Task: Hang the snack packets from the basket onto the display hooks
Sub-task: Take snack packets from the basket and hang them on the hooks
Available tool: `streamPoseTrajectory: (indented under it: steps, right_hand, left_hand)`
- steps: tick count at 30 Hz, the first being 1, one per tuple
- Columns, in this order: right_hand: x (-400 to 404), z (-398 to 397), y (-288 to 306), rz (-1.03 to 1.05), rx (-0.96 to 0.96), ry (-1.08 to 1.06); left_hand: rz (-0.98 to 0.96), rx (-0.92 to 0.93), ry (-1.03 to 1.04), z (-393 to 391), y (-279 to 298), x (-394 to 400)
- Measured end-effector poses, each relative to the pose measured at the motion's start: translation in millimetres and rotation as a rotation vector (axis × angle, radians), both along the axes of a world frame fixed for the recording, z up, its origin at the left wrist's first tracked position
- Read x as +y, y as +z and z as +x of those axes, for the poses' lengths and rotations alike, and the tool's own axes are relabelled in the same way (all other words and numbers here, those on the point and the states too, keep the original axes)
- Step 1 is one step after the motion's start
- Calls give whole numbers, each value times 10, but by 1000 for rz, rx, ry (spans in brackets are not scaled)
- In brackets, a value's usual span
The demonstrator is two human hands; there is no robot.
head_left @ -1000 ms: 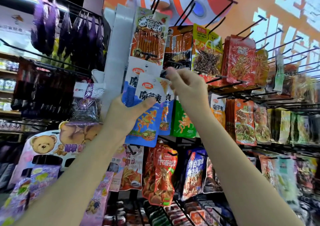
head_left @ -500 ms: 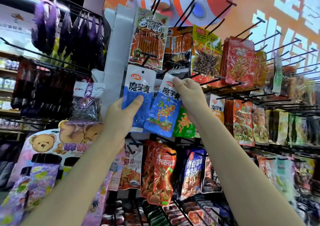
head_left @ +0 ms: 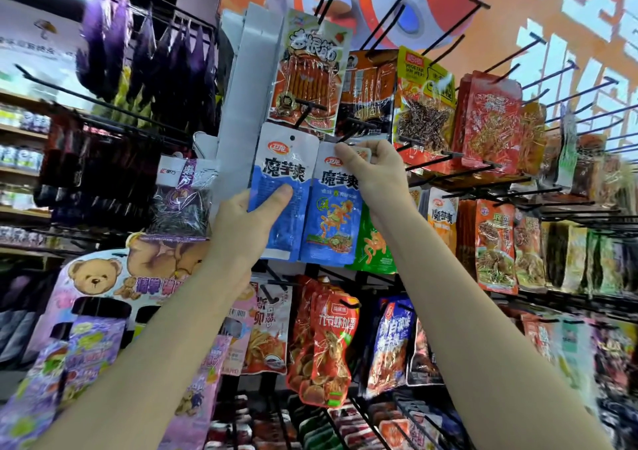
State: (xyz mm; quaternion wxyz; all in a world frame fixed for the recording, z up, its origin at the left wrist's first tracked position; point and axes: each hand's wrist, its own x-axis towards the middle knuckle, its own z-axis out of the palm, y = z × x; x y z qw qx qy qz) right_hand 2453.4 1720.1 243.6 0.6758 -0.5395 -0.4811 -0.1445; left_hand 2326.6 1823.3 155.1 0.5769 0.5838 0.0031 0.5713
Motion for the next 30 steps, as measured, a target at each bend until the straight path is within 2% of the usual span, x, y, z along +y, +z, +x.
streamPoseTrajectory:
  steps: [6,10,13,15,19,25,28,30]
  right_hand:
    - [-23,30,9,48,13,39]
    - [-24,10,28,47,92,118]
    - [-13,26,46,19,136,76]
    - [-32,24,54,9,68,-21]
    - [-122,-6,60,43,-188,-246]
    - [-181,-9,37,11,-261,-354]
    - [-286,-45,-54,96,-264,-237]
    - [-337,-78,-123,26,-228,-101]
  left_hand:
    - [17,-8,-10,7,-1,29]
    - [32,-6,-25,55,13,14]
    - [58,-3,-42,89,21,-1]
    - [94,-6,-52,98,20,-11]
    - [156,-14,-77,108,43,-10]
    - [162,3,-88,146,86,-24]
    - [134,-12,-80,140,91,-44]
    - [148,-16,-97,140,107,-119]
